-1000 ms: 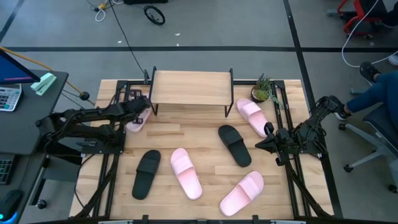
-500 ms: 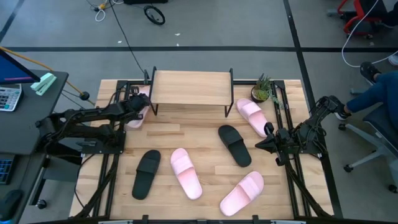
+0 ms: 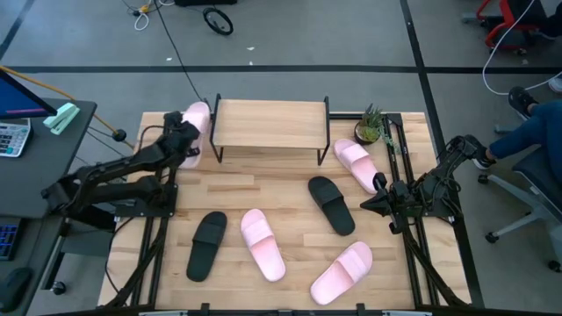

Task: Pick and place slides into the shelf
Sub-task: Put the top left pink slide on the shelf

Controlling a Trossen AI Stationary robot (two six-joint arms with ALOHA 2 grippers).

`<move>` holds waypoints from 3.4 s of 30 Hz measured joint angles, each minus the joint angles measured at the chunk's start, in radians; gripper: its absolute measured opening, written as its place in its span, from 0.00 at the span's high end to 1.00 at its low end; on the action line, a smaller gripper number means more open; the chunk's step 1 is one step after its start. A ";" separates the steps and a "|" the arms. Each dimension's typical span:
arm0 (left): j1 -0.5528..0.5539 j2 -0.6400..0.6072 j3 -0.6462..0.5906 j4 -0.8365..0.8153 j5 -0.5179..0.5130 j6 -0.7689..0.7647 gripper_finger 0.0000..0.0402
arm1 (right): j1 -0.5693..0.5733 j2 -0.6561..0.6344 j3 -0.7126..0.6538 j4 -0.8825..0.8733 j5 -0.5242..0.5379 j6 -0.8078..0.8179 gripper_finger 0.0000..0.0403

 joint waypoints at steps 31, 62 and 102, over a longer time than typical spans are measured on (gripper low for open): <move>-0.157 -0.268 0.011 0.610 -0.074 0.307 0.96 | 0.000 0.000 0.000 0.000 0.000 0.000 0.97; -0.207 0.553 0.814 0.100 -0.090 0.059 0.97 | 0.000 0.000 0.000 -0.011 0.000 0.000 0.97; -0.158 0.711 0.814 -0.135 0.111 0.040 0.94 | 0.000 0.000 0.000 -0.018 0.000 0.000 0.97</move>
